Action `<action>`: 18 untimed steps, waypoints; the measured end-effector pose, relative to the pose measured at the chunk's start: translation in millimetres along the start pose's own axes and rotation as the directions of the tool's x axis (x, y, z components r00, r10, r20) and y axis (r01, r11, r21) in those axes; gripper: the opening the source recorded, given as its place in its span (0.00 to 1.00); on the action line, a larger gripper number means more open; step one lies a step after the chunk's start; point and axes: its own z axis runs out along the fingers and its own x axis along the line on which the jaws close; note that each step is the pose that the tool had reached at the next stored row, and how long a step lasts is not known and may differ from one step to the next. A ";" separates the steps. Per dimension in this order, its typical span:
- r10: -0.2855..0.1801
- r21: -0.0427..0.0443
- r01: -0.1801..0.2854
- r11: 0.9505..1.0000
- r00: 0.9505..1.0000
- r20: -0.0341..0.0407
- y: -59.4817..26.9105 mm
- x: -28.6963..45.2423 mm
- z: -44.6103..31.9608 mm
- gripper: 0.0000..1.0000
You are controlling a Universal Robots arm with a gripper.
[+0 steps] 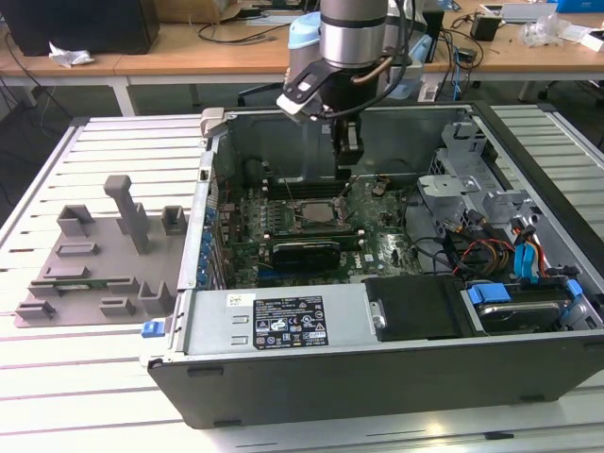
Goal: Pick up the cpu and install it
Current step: 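Close the cpu cover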
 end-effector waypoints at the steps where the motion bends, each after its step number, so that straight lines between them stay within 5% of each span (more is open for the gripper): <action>1: 0.000 0.000 0.000 1.000 1.000 0.000 6.1 -0.1 0.2 0.11; 9: 0.000 0.000 0.000 1.000 1.000 0.000 36.3 -0.5 0.7 0.11; 15: 0.000 0.000 0.000 1.000 1.000 0.000 50.4 -0.7 1.9 0.11; 18: 0.000 0.000 0.000 1.000 1.000 0.000 57.6 -0.4 10.5 0.11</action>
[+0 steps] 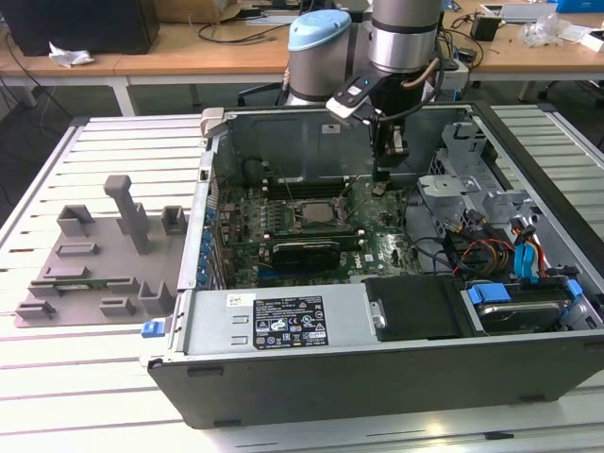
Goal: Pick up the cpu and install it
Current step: 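Close the cpu cover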
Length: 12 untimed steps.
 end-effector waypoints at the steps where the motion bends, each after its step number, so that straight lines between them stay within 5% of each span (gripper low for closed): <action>1: 0.000 0.000 0.000 1.000 1.000 0.000 0.5 0.0 0.4 0.11; 5: 0.000 0.000 0.000 1.000 1.000 0.000 0.5 0.0 0.4 0.11; 12: 0.000 0.000 0.000 1.000 1.000 0.000 -0.2 0.8 15.6 0.11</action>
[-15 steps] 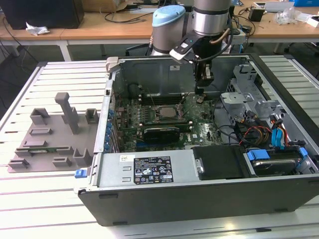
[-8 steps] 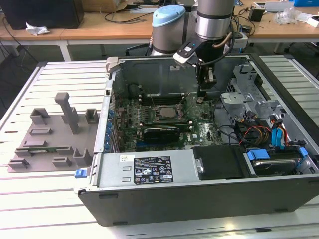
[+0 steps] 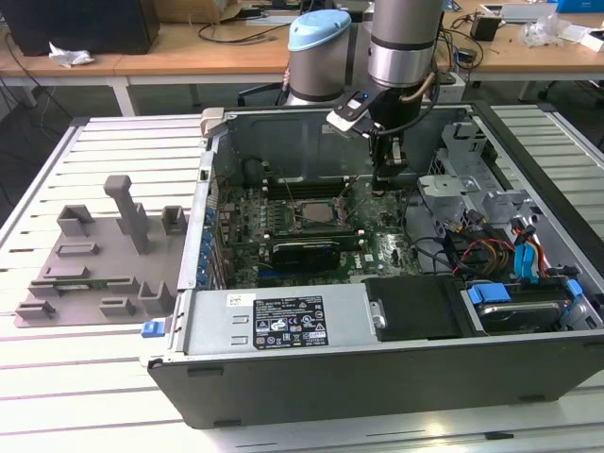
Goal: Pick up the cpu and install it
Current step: 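Close the cpu cover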
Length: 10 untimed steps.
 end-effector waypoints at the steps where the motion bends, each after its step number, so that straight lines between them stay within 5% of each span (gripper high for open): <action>1: 0.000 0.000 0.000 1.000 1.000 0.000 0.0 0.0 0.1 0.11; 5: 0.000 0.000 0.000 1.000 1.000 0.000 -1.2 0.0 0.3 0.11; 10: 0.000 0.000 0.000 1.000 1.000 0.000 -14.7 0.3 0.0 0.11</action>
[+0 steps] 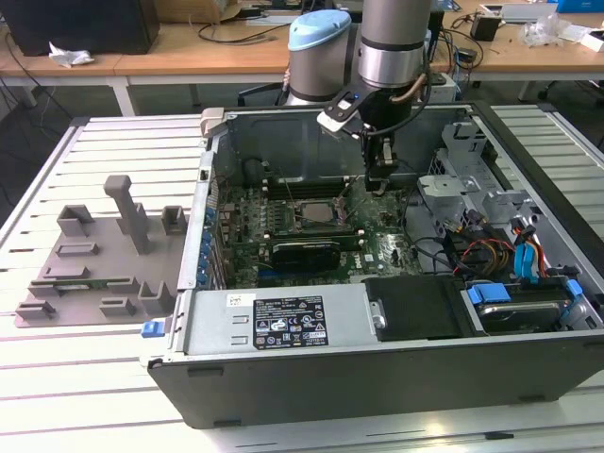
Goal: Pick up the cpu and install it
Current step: 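Close the cpu cover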
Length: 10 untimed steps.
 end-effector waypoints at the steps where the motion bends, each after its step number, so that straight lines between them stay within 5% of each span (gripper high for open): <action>1: 0.000 0.000 0.000 1.000 1.000 0.000 -3.0 0.1 0.0 0.11; 10: 0.001 -0.004 -0.001 1.000 1.000 0.000 -27.8 1.8 -0.5 0.11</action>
